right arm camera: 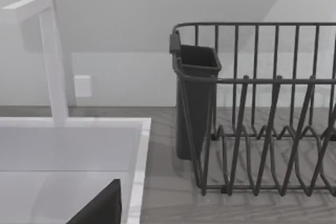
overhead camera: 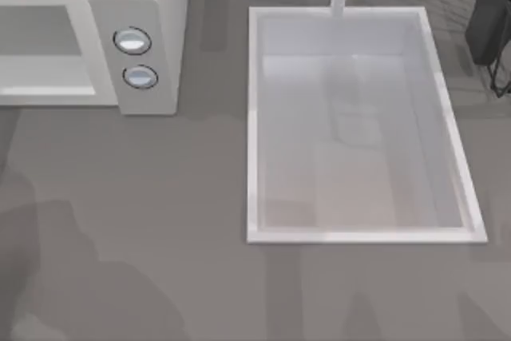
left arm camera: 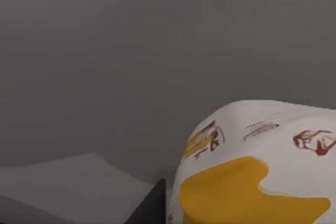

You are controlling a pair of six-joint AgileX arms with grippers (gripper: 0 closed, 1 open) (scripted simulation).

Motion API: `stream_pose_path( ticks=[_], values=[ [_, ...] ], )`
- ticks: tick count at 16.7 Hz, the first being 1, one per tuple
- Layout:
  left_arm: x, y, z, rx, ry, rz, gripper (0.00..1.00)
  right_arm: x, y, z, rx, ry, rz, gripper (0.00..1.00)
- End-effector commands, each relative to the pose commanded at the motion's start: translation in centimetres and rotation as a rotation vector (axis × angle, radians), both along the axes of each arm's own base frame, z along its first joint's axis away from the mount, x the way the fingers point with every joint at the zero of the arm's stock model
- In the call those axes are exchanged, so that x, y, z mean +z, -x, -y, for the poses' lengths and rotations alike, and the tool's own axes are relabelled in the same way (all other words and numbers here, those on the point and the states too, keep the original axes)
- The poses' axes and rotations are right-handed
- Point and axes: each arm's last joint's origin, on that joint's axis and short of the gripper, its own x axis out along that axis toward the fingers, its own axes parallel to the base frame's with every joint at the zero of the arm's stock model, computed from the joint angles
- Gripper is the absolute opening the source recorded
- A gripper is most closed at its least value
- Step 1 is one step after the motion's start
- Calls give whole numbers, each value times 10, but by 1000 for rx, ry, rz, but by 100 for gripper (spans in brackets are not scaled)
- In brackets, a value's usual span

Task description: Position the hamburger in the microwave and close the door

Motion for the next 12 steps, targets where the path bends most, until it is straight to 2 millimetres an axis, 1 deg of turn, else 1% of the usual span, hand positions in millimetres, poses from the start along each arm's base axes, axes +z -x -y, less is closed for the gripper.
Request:
stream_pose_path(
  ticks=[4, 6, 8, 12],
  values=[
    [45, 3, 2, -3, 10, -26, 0, 0, 0, 0, 0, 0, 0, 100],
    [64, 4, 3, -1, 5, -12, 0, 0, 0, 0, 0, 0, 0, 100],
    [72, 5, 3, 1, 1, -2, 0, 0, 0, 0, 0, 0, 0, 100],
    [70, 5, 2, 2, 3, -6, 0, 0, 0, 0, 0, 0, 0, 100]
  ],
)
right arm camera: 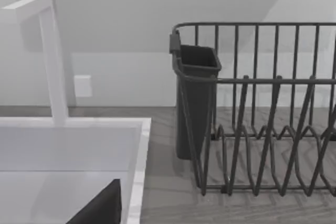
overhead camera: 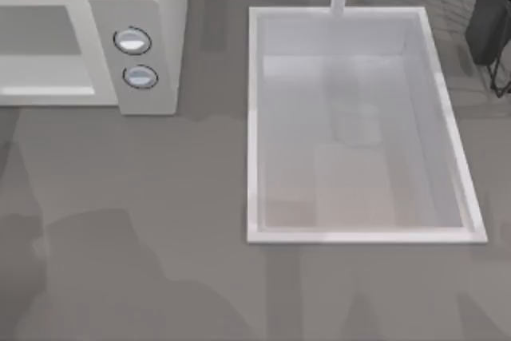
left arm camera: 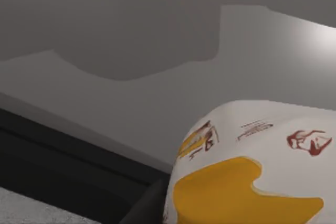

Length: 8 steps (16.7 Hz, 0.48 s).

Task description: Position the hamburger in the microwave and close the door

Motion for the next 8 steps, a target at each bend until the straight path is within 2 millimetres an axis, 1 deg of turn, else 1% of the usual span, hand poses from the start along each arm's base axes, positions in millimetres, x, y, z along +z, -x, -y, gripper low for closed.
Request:
stream_pose_path(
  ticks=[2, 4, 8],
  values=[
    [-3, -5, -2, 32, 7, 23, 0, 0, 0, 0, 0, 0, 0, 100],
    [-11, -16, -5, 103, 22, 75, 0, 0, 0, 0, 0, 0, 0, 100],
    [-38, -51, -12, 293, 62, 252, 0, 0, 0, 0, 0, 0, 0, 100]
  ],
)
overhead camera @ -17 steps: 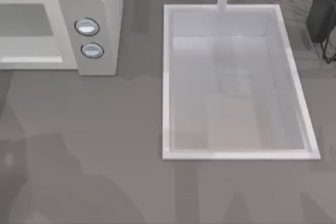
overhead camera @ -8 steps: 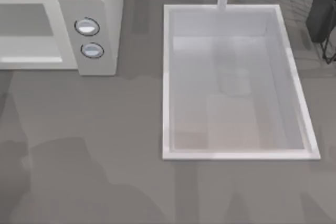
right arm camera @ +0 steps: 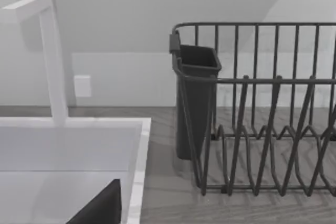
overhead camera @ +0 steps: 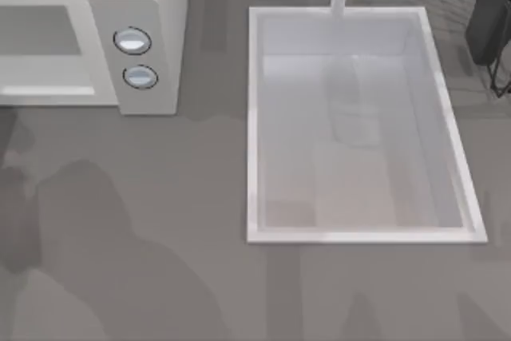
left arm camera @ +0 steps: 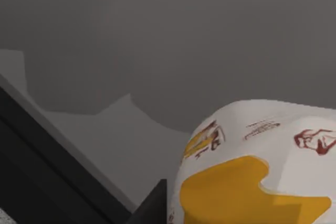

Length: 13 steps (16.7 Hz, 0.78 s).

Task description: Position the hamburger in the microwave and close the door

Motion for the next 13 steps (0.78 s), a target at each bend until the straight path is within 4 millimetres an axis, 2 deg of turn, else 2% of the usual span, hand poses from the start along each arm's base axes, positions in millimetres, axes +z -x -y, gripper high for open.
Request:
stream_pose_path(
  ticks=[4, 7, 10, 13],
  values=[
    [-34, -39, 0, 185, 31, 278, 0, 0, 0, 0, 0, 0, 0, 100],
    [-47, -62, 4, 306, 75, 550, 0, 0, 0, 0, 0, 0, 0, 100],
    [-51, -72, 12, 410, 179, 788, 0, 0, 0, 0, 0, 0, 0, 100],
    [-60, -68, 25, 502, 335, 914, 0, 0, 0, 0, 0, 0, 0, 100]
  ],
)
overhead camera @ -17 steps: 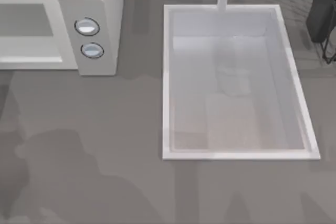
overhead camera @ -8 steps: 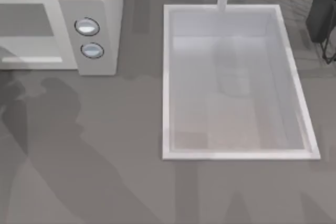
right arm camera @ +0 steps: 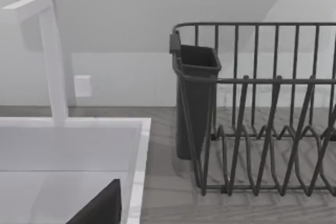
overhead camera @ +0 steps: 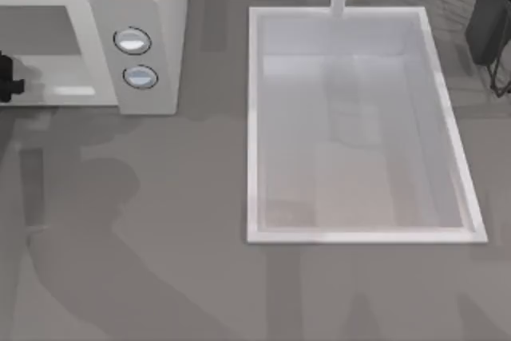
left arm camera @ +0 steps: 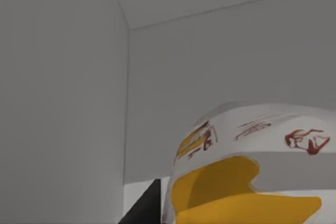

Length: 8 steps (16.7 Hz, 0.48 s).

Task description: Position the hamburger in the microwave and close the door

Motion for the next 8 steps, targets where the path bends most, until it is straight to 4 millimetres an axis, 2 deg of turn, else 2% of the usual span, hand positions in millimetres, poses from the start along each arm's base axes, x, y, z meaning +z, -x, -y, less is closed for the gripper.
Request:
stream_pose_path(
  ticks=[4, 8],
  values=[
    [-21, 18, 17, 13, 189, 52, 0, 0, 0, 0, 0, 0, 0, 100],
    [-31, 27, 22, 15, 247, 36, 0, 0, 0, 0, 0, 0, 0, 100]
  ],
)
